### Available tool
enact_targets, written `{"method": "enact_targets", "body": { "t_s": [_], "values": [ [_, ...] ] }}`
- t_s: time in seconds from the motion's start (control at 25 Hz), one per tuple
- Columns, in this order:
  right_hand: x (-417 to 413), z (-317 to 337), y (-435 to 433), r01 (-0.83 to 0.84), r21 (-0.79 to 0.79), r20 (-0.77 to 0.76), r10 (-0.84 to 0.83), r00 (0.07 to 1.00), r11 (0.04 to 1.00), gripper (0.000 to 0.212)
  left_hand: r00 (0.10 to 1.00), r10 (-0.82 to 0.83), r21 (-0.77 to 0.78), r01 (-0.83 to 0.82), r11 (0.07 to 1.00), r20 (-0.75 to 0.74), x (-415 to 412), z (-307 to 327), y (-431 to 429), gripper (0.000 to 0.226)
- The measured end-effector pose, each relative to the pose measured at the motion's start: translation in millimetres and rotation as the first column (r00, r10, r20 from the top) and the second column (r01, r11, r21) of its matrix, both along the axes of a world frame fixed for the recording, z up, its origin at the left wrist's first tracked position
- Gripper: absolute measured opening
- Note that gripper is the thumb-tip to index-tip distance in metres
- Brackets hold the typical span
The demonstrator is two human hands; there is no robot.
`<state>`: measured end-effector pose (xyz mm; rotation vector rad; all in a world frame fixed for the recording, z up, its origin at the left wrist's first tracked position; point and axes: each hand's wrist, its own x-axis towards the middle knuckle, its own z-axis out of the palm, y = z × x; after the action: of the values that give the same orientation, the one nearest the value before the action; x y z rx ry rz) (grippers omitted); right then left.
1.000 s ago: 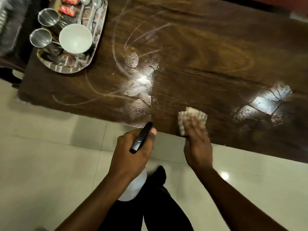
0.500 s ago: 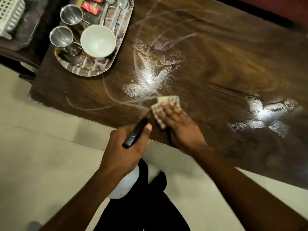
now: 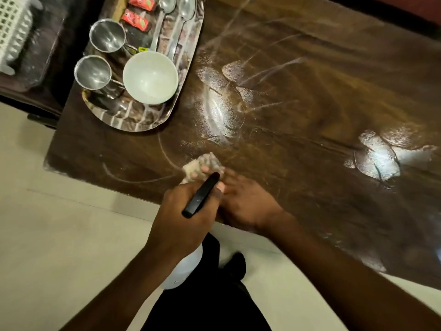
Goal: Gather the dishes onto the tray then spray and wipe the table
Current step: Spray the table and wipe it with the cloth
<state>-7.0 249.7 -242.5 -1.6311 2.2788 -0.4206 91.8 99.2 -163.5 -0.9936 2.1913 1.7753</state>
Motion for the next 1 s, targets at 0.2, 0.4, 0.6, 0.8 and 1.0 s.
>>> {"method": "enact_targets", "body": {
  "t_s": [0.2,0.4,0.6,0.8,1.0],
  "values": [
    [-131,3,9,0.707,0.090,-0.036,-0.707,0.706,0.701,0.079,0.999,0.005,-0.002,-0.005,1.000,-0.035,-7,-2,-13,0.060],
    [-31,9,-47,0.573,0.117,0.100,-0.584,0.805,0.811,0.067,0.998,0.052,-0.018,-0.053,0.998,-0.037,-21,3,-17,0.056],
    [-23,8,-31,-0.198,-0.012,0.104,0.198,0.975,0.980,0.037,0.999,0.033,-0.014,-0.033,0.999,-0.042,-39,9,-19,0.037],
    [-168,-8,-18,0.473,0.048,-0.041,-0.471,0.881,0.880,0.074,0.996,0.089,-0.046,-0.088,0.995,0.012,-63,7,-15,0.042],
    [-133,2,-60,0.548,0.010,0.042,-0.548,0.835,0.836,0.074,0.990,0.141,-0.082,-0.139,0.987,0.020,-104,8,-15,0.041]
  ]
}}
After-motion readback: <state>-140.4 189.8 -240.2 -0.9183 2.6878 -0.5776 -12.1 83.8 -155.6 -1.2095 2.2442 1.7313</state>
